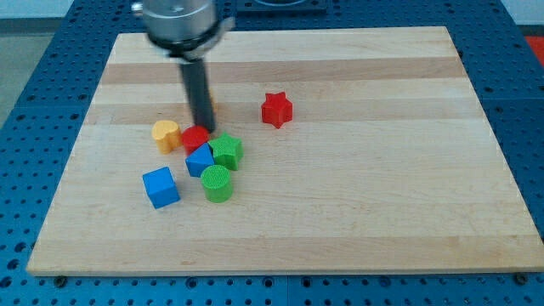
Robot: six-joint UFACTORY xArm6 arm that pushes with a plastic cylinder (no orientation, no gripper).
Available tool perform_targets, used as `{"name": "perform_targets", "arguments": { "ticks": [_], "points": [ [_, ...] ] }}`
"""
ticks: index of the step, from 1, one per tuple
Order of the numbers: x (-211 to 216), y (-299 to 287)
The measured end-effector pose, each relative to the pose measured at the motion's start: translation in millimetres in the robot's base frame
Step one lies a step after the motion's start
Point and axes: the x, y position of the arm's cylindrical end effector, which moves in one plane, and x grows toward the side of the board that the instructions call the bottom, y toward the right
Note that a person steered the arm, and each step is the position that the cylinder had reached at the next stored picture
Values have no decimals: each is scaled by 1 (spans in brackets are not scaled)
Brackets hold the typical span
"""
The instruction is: Move the yellow hexagon to the left of red star
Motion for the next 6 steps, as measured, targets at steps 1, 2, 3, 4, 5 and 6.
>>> {"name": "perform_targets", "arguments": {
  "ticks": [1,2,3,4,5,6],
  "points": [
    [-4,-92],
    [-43,-122],
    [-68,-83],
    [-61,0],
    [-49,59],
    [-36,52]
  ]
}}
